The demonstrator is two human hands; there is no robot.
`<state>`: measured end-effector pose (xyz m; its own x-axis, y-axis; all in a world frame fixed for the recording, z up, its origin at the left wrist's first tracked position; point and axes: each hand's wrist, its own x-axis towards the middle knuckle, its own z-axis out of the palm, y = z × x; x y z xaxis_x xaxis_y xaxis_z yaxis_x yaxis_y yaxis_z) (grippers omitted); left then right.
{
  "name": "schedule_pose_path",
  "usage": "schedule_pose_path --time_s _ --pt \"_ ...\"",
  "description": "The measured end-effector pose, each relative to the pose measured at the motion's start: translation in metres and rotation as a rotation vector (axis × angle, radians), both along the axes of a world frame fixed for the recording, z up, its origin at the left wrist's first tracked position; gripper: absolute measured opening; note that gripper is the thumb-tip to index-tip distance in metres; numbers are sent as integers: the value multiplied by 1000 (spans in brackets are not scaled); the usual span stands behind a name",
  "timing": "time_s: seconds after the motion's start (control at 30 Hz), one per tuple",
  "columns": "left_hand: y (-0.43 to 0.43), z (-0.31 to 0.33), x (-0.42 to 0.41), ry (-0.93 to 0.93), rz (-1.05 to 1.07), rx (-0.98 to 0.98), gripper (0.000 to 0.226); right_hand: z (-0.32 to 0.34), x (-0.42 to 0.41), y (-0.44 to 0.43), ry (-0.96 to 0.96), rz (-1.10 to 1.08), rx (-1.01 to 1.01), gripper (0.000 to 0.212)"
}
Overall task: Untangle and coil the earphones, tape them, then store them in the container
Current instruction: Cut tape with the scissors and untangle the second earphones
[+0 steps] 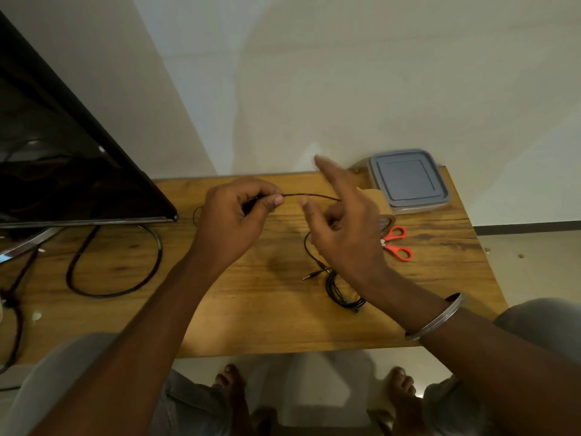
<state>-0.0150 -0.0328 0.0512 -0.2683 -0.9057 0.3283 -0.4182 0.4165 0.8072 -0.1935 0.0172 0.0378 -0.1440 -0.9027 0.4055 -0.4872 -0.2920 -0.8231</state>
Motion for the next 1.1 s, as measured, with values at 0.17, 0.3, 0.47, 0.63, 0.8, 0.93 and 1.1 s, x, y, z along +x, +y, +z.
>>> schedule_pose_path --time_s 0.17,0.3,0.47,0.63,0.8,0.93,1.1 --pt "2 -2 -3 -66 -125 -11 7 -7 1 -1 -3 94 31 14" --pt "-6 -3 8 -33 -2 52 9 3 -3 -2 -229 -74 129 12" --pt "-14 0 22 2 96 62 7 9 -10 -9 -446 -249 236 18" --pt "-11 -2 16 40 72 103 11 6 -6 -5 -230 -158 121 29" --pt "1 -1 1 -3 -118 74 8 -1 6 1 127 130 5 31" --pt "-2 -2 5 -15 -132 80 9 -2 2 -2 33 80 4 11" --pt "-9 0 14 46 -58 147 8 7 -3 -3 -251 -106 103 11"
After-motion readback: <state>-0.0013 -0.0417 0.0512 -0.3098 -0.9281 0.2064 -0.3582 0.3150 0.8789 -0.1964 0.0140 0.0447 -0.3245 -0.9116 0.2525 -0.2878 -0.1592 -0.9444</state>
